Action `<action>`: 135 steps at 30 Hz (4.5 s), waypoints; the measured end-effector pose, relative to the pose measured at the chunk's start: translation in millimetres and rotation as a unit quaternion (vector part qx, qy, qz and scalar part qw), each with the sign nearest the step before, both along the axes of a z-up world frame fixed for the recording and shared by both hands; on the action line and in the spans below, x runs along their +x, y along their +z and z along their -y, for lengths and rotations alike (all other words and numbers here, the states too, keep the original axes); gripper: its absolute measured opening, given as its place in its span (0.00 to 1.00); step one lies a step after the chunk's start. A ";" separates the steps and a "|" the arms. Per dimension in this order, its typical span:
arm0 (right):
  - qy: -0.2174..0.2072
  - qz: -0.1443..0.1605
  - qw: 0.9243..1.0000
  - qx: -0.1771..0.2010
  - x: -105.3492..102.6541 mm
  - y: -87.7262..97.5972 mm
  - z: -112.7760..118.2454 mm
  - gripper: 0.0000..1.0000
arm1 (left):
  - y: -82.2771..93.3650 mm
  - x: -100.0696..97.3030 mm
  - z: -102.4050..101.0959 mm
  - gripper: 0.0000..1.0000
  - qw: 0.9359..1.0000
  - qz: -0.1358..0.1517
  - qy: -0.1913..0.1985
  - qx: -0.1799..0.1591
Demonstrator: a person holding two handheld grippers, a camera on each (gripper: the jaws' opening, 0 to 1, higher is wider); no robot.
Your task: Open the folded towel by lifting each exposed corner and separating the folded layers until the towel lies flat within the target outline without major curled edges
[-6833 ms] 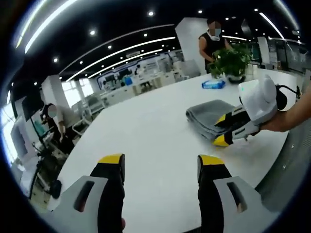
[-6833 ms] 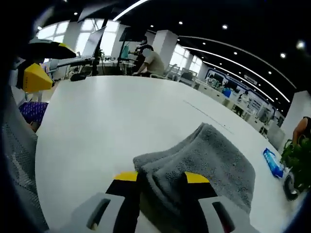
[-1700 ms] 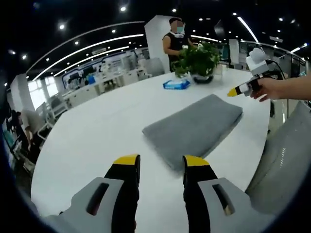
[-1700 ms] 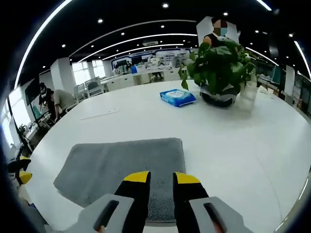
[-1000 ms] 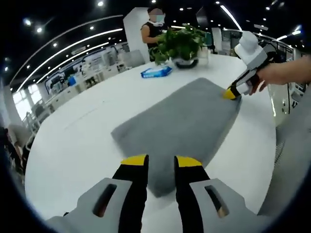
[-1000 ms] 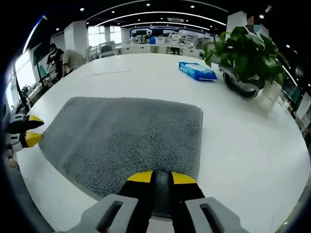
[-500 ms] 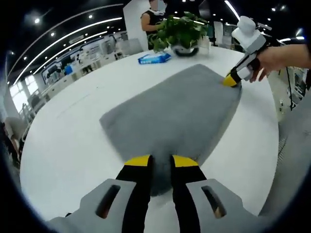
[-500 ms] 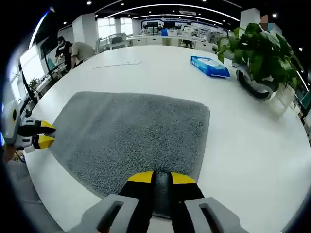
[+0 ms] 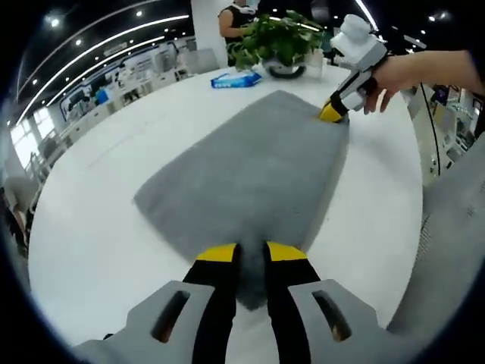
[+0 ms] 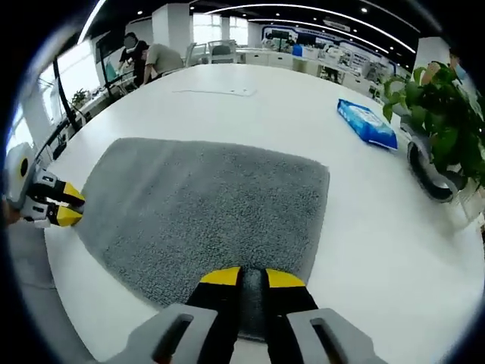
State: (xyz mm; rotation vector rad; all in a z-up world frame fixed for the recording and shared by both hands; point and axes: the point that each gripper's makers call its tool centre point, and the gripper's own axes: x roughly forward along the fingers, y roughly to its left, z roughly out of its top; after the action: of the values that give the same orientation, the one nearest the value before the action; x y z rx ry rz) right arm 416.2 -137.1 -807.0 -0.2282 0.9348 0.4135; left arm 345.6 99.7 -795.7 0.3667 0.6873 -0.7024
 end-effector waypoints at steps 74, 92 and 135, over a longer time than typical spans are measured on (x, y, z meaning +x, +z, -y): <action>0.251 -0.030 0.964 -0.086 135.6 -2.8 -120.2 0.04 | -3.2 -61.6 120.3 0.13 0.990 -0.079 -0.116 -0.031; 0.272 -0.021 0.957 -0.097 175.8 -6.5 -139.2 0.03 | -3.6 -29.8 122.1 0.13 0.992 -0.062 -0.097 -0.053; 0.095 0.138 0.979 0.119 107.9 149.4 -138.4 0.10 | 3.4 -8.3 116.4 0.14 0.992 -0.028 -0.094 -0.082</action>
State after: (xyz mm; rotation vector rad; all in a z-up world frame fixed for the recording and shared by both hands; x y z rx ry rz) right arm 524.1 1.3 -657.6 -0.1515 0.5865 0.6475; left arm 337.3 -16.8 -792.3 0.2638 0.6486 -0.9452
